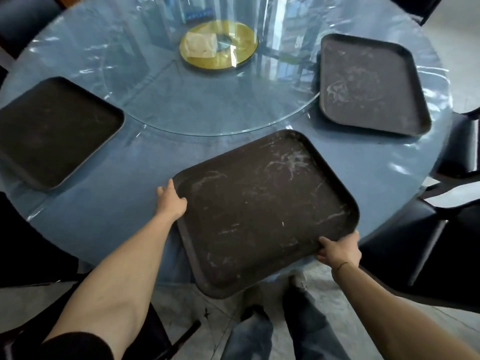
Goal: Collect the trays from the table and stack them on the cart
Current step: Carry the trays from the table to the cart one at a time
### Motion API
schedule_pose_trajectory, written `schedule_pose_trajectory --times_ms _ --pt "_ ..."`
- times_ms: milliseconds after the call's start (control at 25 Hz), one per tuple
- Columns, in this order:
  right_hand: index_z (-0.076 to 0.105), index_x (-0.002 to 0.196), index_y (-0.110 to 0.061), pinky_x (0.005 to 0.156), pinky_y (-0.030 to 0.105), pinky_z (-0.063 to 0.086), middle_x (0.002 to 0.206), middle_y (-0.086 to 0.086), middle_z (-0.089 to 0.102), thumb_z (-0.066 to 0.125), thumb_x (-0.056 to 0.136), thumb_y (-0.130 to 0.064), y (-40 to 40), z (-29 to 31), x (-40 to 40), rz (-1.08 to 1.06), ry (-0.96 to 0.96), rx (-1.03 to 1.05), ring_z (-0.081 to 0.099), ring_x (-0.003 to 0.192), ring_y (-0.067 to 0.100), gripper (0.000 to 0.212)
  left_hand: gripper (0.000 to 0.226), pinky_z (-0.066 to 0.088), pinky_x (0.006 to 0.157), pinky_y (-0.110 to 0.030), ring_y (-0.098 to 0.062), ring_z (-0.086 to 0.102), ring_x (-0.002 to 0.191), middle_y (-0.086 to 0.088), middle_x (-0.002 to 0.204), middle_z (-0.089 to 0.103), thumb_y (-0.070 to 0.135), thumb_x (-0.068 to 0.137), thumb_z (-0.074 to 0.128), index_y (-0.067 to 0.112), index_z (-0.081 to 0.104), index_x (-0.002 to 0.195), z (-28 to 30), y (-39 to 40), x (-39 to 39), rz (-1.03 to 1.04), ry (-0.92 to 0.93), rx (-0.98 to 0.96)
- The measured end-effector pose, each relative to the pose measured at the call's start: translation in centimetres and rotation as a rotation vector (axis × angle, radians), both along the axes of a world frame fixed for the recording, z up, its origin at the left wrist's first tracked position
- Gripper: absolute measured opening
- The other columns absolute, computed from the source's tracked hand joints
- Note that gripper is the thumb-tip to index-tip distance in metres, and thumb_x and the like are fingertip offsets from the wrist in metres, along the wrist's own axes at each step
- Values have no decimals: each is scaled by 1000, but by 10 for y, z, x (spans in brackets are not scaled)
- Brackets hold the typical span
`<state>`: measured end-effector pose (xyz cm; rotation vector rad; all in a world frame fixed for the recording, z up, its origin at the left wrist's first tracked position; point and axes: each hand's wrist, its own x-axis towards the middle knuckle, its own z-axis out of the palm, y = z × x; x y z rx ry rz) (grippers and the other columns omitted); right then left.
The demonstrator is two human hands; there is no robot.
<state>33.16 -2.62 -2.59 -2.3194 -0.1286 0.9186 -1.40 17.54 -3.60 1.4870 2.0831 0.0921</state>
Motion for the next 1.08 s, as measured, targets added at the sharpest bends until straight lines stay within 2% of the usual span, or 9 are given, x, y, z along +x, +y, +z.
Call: schedule_pose_trajectory --times_ms 160,280,400,480,600,720,960,1080 --pt "34 118 -22 47 37 58 91 13 61 69 84 -12 -5 -4 -20 -20 52 21 66 50 24 49 69 28 113 -46 -39 29 135 -17 147 31 27 91 53 20 21 151 -2 30 1 -152 105 -5" --pt "31 111 -18 40 33 55 85 14 60 67 84 -8 -7 -5 -28 -31 87 27 64 49 24 46 63 32 110 -49 -38 37 131 -15 143 36 30 90 53 24 30 148 -4 49 4 -277 129 -3" --pt "30 106 -12 40 34 54 75 17 60 65 85 -1 -6 -6 -26 -12 152 52 63 46 23 42 51 38 105 -48 -38 48 122 -15 135 45 33 87 58 19 46 135 -2 65 13 -321 86 5" --pt "28 104 -13 43 36 55 77 19 61 61 87 0 -5 -6 -25 4 174 58 65 48 25 39 46 39 103 -43 -37 49 120 -18 133 48 26 86 62 11 51 128 -1 75 16 -291 27 18" --pt "28 106 -15 50 42 58 85 20 61 57 89 0 -9 -6 -22 11 191 70 67 56 29 37 26 40 95 -41 -37 52 113 -20 124 53 19 88 60 8 55 112 4 76 11 -303 6 72" --pt "27 110 -19 47 42 57 92 15 57 52 90 4 -19 1 -11 -39 252 80 64 56 27 40 10 42 86 -40 -36 55 101 -17 109 60 17 90 59 14 52 96 13 67 9 -381 18 83" --pt "29 114 -24 50 44 58 102 15 57 52 88 6 -44 27 25 -78 251 121 70 74 35 46 14 46 89 -40 -31 57 98 -10 104 62 13 89 61 16 58 102 35 37 27 -481 -77 63" --pt "31 114 -23 48 39 56 99 16 57 50 88 7 -56 46 52 -142 232 183 67 74 31 44 11 43 86 -37 -28 56 97 -8 104 59 14 92 59 15 56 102 56 32 59 -544 -90 67"
